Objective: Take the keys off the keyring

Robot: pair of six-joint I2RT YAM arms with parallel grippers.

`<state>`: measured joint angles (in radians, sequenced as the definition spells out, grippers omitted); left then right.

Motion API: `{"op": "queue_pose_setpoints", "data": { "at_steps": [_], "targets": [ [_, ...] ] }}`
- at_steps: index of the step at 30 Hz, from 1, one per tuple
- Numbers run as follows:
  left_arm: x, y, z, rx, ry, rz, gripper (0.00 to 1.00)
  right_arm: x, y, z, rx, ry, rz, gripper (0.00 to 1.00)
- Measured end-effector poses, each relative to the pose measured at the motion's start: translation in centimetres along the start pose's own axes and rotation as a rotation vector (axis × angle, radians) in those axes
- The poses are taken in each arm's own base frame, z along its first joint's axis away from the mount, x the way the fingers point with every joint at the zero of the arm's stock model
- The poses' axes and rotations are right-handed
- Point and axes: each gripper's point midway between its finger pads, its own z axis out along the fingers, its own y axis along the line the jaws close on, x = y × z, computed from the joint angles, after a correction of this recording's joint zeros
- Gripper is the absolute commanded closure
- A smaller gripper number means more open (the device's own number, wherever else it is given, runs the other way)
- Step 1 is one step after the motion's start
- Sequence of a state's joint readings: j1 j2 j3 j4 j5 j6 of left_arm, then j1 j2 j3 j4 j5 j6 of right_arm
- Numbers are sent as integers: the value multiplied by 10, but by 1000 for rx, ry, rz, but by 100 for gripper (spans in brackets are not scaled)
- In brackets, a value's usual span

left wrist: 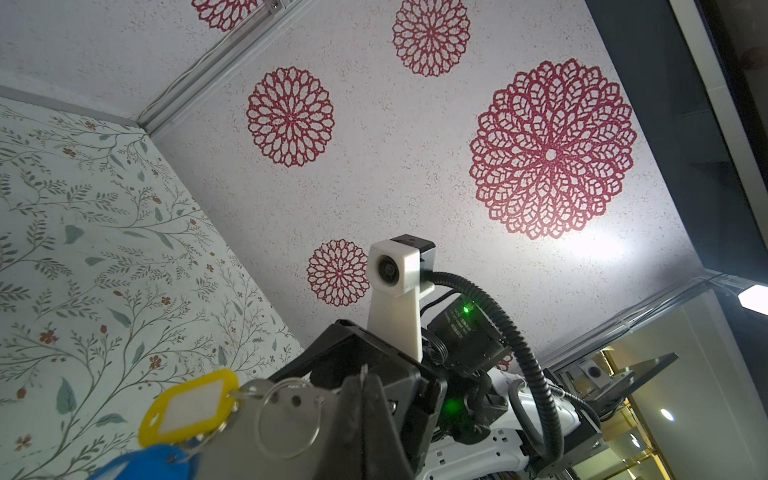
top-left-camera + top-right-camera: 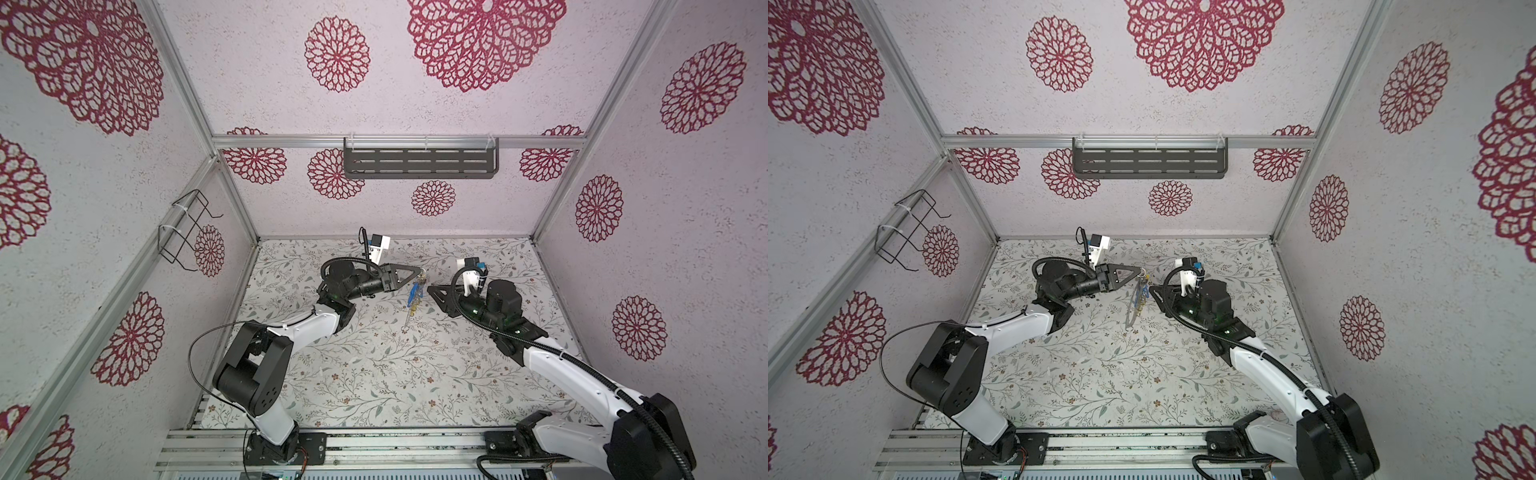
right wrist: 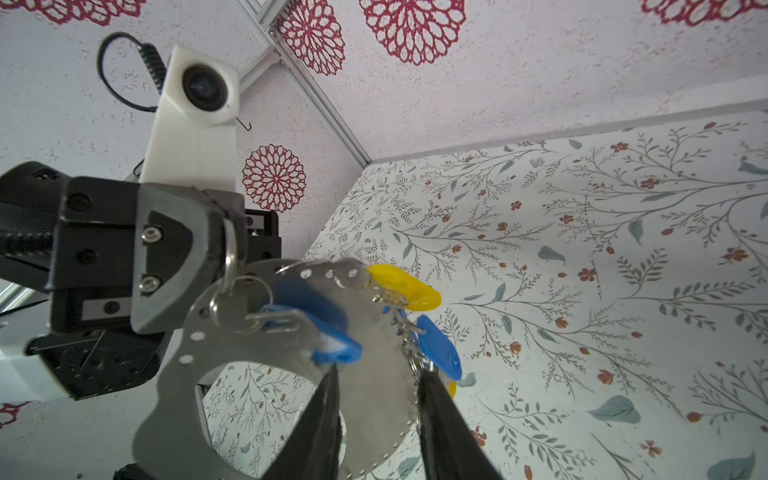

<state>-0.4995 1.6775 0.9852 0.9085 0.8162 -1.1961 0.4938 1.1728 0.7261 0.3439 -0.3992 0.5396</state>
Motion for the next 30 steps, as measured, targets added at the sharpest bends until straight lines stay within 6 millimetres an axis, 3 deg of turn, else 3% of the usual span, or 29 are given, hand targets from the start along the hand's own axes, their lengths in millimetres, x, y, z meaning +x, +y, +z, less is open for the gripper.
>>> {"op": "queue_pose_setpoints", "data": {
  "at_steps": [12,26,30],
  "targets": [
    [0,-3,0,12,2,-4,100,0,17,8,-58,-2,-48,44],
    [1,-6,0,25,8,-15,100,-19,25,18,-74,-19,-108,50],
    [1,-8,0,32,10,-11,100,-17,25,19,-73,-12,-114,59]
  ]
}}
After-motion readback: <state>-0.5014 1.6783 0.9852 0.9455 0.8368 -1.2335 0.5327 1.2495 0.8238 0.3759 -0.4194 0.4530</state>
